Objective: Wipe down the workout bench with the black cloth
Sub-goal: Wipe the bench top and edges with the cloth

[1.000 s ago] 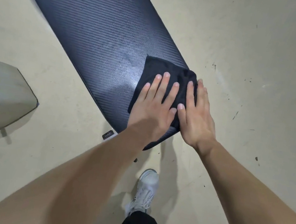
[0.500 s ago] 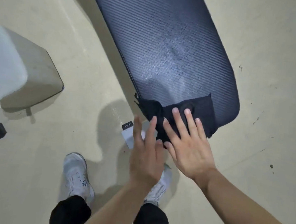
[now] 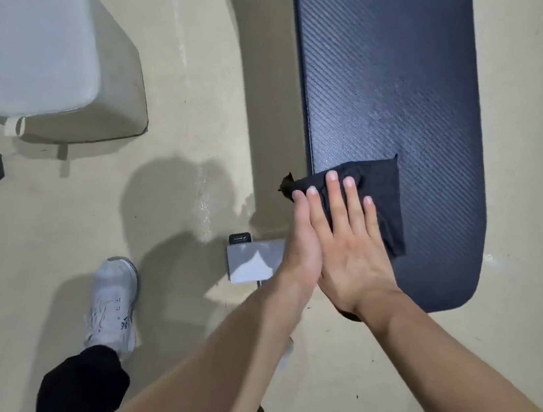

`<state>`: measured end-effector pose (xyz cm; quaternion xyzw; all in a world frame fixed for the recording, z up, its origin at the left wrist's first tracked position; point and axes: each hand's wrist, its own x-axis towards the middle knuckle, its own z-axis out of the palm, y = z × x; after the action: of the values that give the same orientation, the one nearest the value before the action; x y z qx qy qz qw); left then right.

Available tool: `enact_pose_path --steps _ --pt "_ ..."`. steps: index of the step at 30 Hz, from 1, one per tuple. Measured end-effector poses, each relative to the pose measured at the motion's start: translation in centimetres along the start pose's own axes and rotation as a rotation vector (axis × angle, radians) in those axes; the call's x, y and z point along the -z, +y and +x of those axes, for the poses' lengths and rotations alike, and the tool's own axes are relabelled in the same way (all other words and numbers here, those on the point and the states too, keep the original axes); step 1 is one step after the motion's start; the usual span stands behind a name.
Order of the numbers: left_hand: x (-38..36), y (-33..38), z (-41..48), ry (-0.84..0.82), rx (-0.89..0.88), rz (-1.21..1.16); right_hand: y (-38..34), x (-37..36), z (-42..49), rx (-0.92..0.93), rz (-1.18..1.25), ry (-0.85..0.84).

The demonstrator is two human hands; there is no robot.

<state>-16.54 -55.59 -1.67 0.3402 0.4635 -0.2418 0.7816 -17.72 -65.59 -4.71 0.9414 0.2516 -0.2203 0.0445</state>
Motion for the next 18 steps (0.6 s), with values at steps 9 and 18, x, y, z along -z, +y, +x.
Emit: enact_pose_path --steps 9,18 --pt "0.1 10.4 8.1 -0.208 -0.214 0.190 1.9 6.1 13.5 -0.004 0.033 0.059" --pt "2.7 4.5 6.0 -0.139 -0.140 0.139 1.4 4.0 8.3 -0.118 0.147 0.102"
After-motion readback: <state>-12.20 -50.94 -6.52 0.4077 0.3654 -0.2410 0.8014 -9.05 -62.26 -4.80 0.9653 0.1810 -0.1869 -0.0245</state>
